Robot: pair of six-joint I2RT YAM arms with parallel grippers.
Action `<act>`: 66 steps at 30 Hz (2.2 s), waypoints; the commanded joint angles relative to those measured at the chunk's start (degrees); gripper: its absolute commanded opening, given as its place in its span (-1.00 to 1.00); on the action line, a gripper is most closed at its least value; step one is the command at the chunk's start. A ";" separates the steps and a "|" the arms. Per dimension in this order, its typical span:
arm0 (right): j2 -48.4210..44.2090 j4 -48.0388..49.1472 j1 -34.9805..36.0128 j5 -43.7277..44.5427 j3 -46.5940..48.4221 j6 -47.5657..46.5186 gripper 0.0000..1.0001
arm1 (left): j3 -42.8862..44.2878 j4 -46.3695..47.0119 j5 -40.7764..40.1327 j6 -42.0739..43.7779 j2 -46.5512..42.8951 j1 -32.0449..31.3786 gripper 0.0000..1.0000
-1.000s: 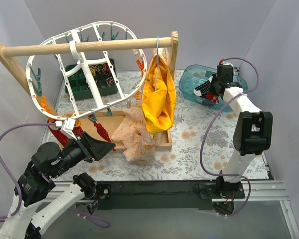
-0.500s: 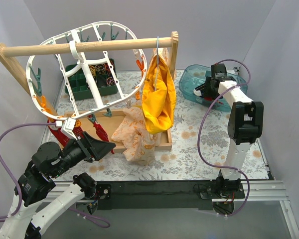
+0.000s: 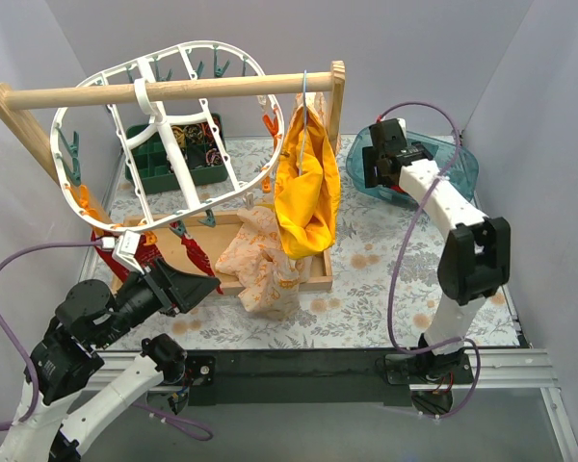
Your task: Remove the socks clipped to the hanger
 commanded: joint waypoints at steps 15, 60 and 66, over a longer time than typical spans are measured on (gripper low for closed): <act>-43.33 7.76 12.38 -37.20 -9.47 -2.32 0.97 | 0.77 -3.46 -9.89 -1.85 -4.04 -0.15 0.15; -15.67 39.12 60.37 -19.39 -11.58 4.18 0.63 | 7.45 -10.93 -23.08 -6.95 -10.72 -0.15 0.01; -12.68 45.56 63.18 -12.64 -14.57 3.48 0.47 | 7.28 -11.37 -22.90 -7.38 -11.34 -0.15 0.01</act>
